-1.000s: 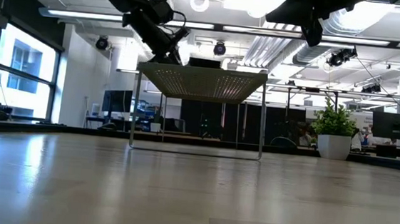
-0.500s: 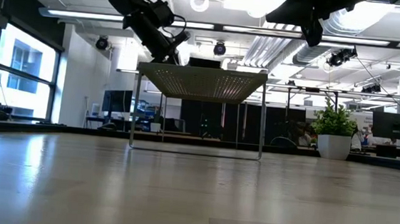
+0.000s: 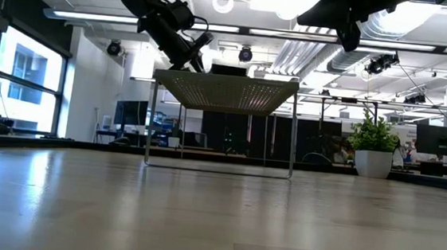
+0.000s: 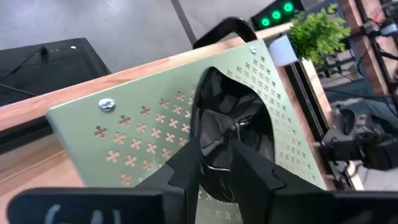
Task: Pick & Place Mini shaped plates
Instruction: Return to Home Position
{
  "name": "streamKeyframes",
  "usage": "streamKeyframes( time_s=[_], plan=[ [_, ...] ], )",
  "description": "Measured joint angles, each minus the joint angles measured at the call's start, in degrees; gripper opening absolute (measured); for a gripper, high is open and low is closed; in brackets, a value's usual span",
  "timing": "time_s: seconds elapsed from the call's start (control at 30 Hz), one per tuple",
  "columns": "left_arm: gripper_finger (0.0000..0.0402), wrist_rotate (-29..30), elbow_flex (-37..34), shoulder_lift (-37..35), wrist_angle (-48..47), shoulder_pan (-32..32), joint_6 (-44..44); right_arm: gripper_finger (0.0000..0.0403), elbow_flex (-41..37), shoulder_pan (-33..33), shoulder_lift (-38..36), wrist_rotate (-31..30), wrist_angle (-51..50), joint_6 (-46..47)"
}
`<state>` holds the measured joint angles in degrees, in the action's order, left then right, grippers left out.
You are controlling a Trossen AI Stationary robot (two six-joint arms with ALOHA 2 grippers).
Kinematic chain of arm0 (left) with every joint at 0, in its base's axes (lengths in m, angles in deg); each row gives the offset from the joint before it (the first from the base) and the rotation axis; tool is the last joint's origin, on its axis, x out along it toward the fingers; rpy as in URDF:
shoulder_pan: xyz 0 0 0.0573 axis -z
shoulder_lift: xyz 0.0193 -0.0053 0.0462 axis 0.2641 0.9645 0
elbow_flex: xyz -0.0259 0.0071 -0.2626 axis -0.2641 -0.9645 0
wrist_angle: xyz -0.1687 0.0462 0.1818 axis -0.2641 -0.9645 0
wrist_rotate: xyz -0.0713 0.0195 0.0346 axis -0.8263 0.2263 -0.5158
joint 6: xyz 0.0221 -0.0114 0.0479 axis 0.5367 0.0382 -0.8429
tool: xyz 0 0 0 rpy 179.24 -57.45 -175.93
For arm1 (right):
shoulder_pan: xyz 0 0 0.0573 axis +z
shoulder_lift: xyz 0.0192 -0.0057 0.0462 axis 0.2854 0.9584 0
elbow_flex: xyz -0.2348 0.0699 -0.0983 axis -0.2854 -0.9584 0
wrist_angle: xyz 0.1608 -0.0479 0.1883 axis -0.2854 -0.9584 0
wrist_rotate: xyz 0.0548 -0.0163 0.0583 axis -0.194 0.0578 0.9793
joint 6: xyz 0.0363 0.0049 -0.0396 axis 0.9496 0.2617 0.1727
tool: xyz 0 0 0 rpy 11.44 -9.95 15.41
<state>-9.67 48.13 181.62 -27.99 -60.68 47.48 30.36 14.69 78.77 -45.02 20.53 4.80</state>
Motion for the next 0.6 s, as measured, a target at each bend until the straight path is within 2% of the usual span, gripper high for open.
streamKeyframes(
  time_s=[0.13,0.23,0.33,0.47,0.53,0.6],
  plan=[
    [0.0083,-1.4,0.0,-0.5,-0.1,0.0,-3.7,0.0002,0.0,0.0,0.0,0.0,0.0,-1.3],
    [0.0082,0.2,0.0,-1.9,-0.1,0.2,-7.8,0.0002,0.0,0.0,0.0,0.0,0.0,-4.9],
    [0.0069,5.5,0.0,-3.5,-0.1,1.8,-10.4,0.0002,0.0,0.0,0.0,0.0,0.0,-10.2],
    [0.0026,13.2,0.0,-6.5,0.5,6.1,-15.7,0.0002,0.0,0.0,0.0,0.1,0.0,-10.9],
    [0.0007,15.9,-0.5,-7.7,0.9,8.5,-18.6,0.0002,0.0,0.0,-0.1,0.0,0.0,-11.5],
    [0.0007,17.5,-2.3,-8.9,3.6,11.0,-19.5,0.0002,0.0,-0.4,-0.6,1.0,-0.1,-13.8]
  ],
)
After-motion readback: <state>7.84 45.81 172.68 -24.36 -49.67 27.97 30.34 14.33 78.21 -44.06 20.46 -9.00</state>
